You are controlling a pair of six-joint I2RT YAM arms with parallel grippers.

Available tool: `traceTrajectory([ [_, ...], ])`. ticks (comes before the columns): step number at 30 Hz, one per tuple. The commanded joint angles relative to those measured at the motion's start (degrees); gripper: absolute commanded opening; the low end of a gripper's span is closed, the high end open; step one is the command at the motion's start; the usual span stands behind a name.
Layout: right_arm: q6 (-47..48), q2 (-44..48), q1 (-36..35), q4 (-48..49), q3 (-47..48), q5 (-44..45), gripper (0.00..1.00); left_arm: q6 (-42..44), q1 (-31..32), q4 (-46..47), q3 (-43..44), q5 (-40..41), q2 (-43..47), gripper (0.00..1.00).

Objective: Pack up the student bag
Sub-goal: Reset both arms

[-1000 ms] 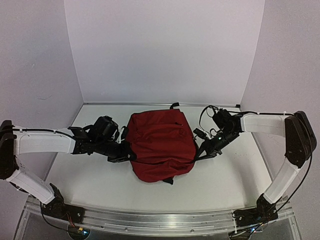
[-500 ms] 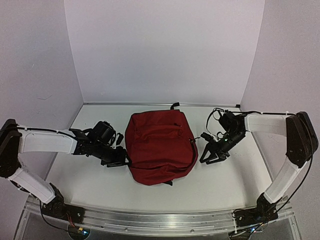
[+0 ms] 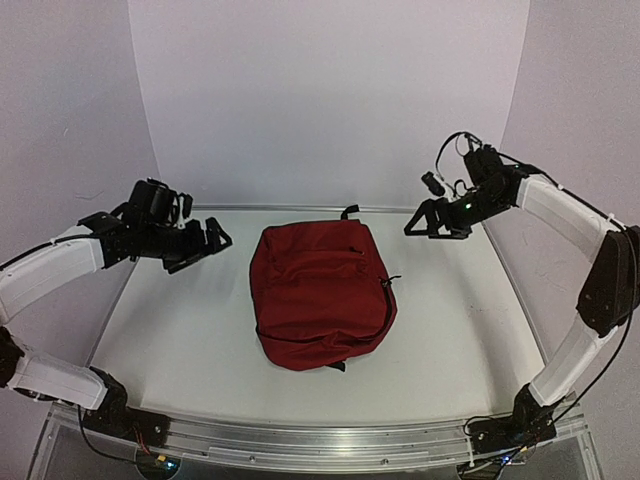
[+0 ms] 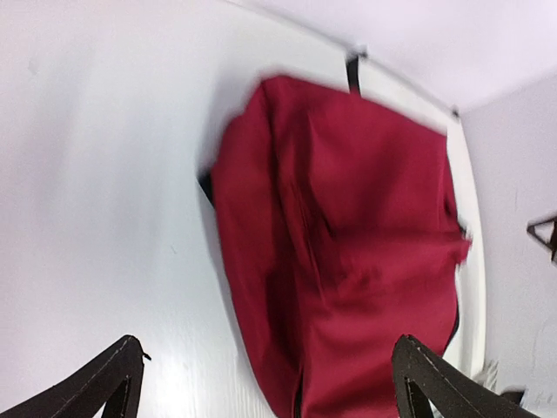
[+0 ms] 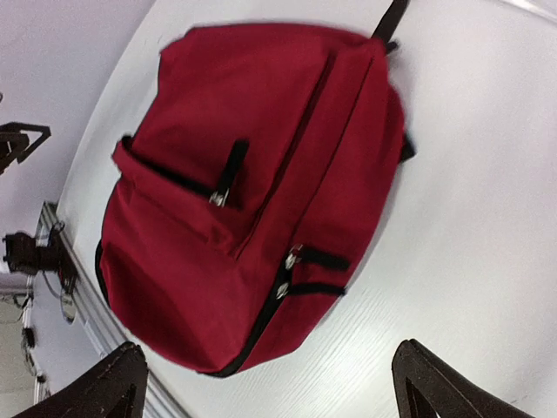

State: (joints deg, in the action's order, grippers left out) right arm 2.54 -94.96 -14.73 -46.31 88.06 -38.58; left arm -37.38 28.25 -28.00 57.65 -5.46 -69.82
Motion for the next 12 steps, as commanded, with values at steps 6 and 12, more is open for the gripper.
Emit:
traceTrajectory([
  [6, -3.4, 2.6, 8.4, 12.1, -7.2, 6.3, 0.98, 8.5, -8.9, -7.0, 10.7, 1.2, -6.8, 1.00],
  [12, -5.0, 6.6, 10.0, 17.2, -15.6, 6.6, 0.98, 8.4, -8.9, -7.0, 8.6, 2.3, -7.0, 1.00],
])
